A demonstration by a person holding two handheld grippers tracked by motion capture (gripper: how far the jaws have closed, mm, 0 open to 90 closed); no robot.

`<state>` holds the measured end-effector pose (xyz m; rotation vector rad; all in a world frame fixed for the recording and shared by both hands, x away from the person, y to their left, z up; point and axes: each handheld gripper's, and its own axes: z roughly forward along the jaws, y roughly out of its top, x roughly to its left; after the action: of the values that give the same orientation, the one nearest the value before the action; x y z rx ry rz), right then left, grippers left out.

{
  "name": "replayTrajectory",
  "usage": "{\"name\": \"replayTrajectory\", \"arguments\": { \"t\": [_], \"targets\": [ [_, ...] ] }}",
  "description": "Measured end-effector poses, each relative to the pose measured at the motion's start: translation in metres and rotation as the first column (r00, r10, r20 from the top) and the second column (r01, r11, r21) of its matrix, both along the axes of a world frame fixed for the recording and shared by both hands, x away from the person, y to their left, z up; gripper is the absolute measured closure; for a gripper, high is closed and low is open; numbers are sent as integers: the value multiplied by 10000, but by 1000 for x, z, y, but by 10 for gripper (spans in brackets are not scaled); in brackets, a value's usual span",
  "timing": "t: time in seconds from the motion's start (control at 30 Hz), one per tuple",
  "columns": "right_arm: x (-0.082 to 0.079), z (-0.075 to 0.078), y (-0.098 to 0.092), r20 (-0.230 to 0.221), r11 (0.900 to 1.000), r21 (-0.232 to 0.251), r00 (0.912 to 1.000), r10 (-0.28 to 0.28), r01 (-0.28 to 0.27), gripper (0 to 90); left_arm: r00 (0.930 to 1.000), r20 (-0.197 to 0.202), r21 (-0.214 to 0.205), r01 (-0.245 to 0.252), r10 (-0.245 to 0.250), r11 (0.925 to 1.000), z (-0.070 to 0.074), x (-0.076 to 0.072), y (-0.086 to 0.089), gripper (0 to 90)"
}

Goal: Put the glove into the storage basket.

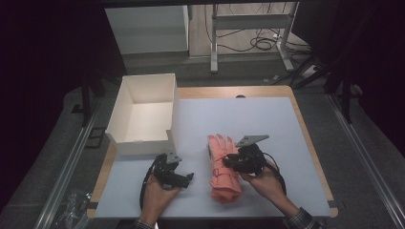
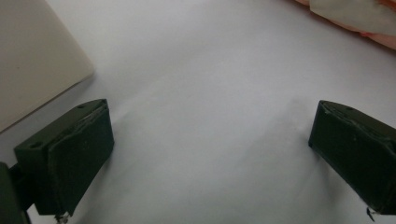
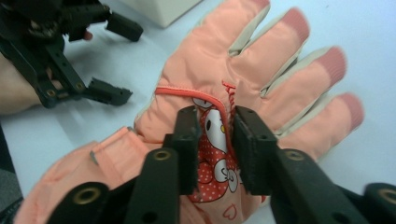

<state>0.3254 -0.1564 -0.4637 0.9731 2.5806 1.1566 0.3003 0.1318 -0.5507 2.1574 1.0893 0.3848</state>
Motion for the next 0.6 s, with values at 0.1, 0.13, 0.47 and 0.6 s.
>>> {"name": "replayTrajectory", "arguments": {
  "t": [0.1, 0.13, 0.47, 0.6],
  "targets": [
    [1, 8, 0, 242, 10000, -59, 9997, 32, -30, 644, 10000, -19, -23, -15, 15, 10000, 0, 0, 0, 1],
    [1, 8, 0, 242, 10000, -59, 9997, 32, -30, 644, 10000, -23, -21, -15, 15, 10000, 0, 0, 0, 1],
    [2, 15, -29, 883, 9988, -376, 9957, -272, 307, 494, 10000, -3, 0, 2, -2, 10000, 0, 0, 0, 1],
    [0, 7, -44, 832, 9984, -438, 9960, -322, 360, 469, 10000, -21, -22, -15, 15, 10000, 0, 0, 0, 1]
  ]
}}
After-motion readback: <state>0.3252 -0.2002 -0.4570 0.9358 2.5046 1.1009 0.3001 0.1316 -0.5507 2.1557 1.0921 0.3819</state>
